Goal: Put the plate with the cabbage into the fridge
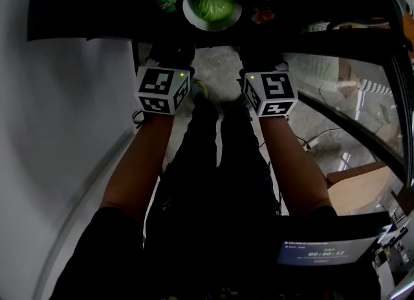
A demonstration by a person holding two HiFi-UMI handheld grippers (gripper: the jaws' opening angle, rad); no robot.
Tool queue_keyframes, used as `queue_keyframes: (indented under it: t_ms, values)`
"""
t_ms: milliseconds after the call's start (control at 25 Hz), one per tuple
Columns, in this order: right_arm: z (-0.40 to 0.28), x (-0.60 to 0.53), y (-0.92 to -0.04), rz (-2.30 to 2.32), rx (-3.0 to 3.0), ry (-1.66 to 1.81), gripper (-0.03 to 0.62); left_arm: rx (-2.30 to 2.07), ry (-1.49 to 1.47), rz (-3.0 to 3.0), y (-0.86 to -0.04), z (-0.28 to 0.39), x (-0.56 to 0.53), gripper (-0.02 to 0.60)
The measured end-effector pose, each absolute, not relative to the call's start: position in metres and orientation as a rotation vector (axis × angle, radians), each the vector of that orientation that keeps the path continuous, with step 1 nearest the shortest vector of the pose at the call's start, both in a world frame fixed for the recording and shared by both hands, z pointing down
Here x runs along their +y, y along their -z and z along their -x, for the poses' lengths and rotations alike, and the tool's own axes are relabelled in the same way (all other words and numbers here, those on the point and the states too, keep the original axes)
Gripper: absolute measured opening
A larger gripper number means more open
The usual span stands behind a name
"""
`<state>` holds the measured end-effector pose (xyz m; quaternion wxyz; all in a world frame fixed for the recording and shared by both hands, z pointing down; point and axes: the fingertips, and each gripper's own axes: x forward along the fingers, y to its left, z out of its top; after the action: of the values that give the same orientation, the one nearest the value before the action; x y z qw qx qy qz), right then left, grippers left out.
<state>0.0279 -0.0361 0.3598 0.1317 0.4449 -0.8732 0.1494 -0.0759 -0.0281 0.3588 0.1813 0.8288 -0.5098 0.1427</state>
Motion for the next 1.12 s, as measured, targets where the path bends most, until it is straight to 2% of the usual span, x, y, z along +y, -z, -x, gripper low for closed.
queue_keyframes:
  t_ms: [440, 720, 1120]
  values:
    - [-0.047, -0.022, -0.286, -1.333, -2.575, -0.36, 0.006, -1.452, -0.323, -2.461, -0.274, 0.063, -0.014, 0.003]
    - [-0.043, 0.001, -0.243, -1.304, -2.602, -0.359, 0.006, -1.483, -0.316, -2.468, -0.227, 0.081, 0.0, 0.003]
    - [-0.036, 0.029, -0.199, -1.21, -2.63, -0.308, 0.006, -1.399, -0.358, -2.474, -0.2, 0.085, 0.046, 0.003]
